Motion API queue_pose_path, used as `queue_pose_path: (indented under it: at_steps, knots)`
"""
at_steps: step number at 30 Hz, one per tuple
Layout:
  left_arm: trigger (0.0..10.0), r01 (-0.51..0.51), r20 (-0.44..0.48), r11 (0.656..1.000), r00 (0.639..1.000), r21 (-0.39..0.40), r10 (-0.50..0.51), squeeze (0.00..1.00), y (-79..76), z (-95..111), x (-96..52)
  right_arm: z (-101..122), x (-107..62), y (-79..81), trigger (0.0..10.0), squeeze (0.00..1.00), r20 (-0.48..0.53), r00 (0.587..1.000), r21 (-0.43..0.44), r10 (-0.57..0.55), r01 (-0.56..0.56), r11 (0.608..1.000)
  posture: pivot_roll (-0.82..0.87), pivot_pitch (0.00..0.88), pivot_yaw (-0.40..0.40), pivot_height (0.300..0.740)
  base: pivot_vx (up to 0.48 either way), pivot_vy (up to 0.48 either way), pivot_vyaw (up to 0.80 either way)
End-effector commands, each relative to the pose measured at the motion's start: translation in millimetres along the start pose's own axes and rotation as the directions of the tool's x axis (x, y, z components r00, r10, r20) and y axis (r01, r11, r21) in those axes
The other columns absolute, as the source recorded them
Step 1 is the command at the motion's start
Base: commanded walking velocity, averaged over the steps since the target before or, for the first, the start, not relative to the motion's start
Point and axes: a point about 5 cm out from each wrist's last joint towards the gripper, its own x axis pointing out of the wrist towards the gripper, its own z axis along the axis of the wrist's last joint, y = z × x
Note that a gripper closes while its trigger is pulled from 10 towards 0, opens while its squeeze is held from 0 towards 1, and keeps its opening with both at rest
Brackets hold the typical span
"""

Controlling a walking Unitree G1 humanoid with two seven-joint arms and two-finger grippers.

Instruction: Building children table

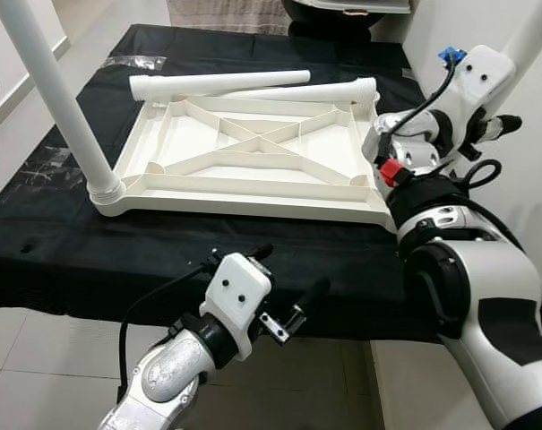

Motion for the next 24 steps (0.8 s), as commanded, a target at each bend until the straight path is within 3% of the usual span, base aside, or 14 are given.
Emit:
queue_pose_path:
  at_steps: [1,2,6,7,13,14,16,24]
  knots:
    - [10.0,0.001,-0.013,1.0,1.0,0.001,-0.001,0.0,-1.8,-4.2,-0.3,-47.0,-3.4,-9.8,10.0,0.86,-0.144,0.988,-0.137,-0.051,0.032,0.99,0.1,0.201,-0.06,0.74,0.0,0.0,0.0]
    - [10.0,0.002,-0.014,1.0,1.0,0.001,-0.002,0.0,-1.9,-4.3,-0.4,-46.3,-4.1,-9.2,10.0,1.0,-0.145,0.988,-0.129,-0.048,0.029,0.991,0.1,0.202,-0.059,0.74,0.0,0.0,0.0]
    - [10.0,0.003,-0.014,1.0,1.0,0.0,-0.003,0.0,-2.3,-4.5,-0.5,-44.5,-5.7,-7.3,10.0,1.0,-0.139,0.99,-0.122,-0.033,0.016,0.992,0.1,0.203,-0.059,0.74,0.0,0.0,0.0]
    - [10.0,0.002,-0.013,1.0,1.0,0.0,-0.002,0.0,-2.5,-4.6,-0.4,-43.9,-6.2,-6.7,10.0,0.0,-0.13,0.991,-0.123,-0.026,0.01,0.992,0.1,0.202,-0.059,0.74,0.0,0.0,0.0]
    - [10.0,0.004,-0.015,1.0,1.0,0.006,-0.004,0.0,-3.0,-4.9,-0.5,-41.3,-7.8,-4.3,10.0,0.0,-0.119,0.993,-0.099,0.0,-0.012,0.995,0.1,0.204,-0.058,0.74,0.0,0.0,0.0]
    - [10.0,0.005,-0.016,1.0,1.0,0.006,-0.005,0.0,-3.0,-4.9,-0.5,-40.6,-8.0,-3.9,0.0,0.0,-0.115,0.993,-0.094,0.003,-0.014,0.995,0.1,0.204,-0.058,0.74,0.0,0.0,0.0]
    - [10.0,-0.023,-0.015,0.999,1.0,-0.034,0.022,0.0,-0.3,-4.7,-0.7,-39.7,-9.0,-3.5,0.0,0.0,-0.124,0.992,-0.086,-0.004,-0.006,0.996,0.1,0.206,-0.059,0.74,0.0,0.0,0.0]
    - [10.0,-0.011,-0.009,1.0,1.0,0.002,0.011,0.0,2.1,-3.9,-0.2,-27.8,-10.7,3.2,0.0,0.0,-0.074,0.995,-0.049,0.067,-0.071,0.996,0.09,0.202,-0.058,0.74,0.0,0.0,0.0]
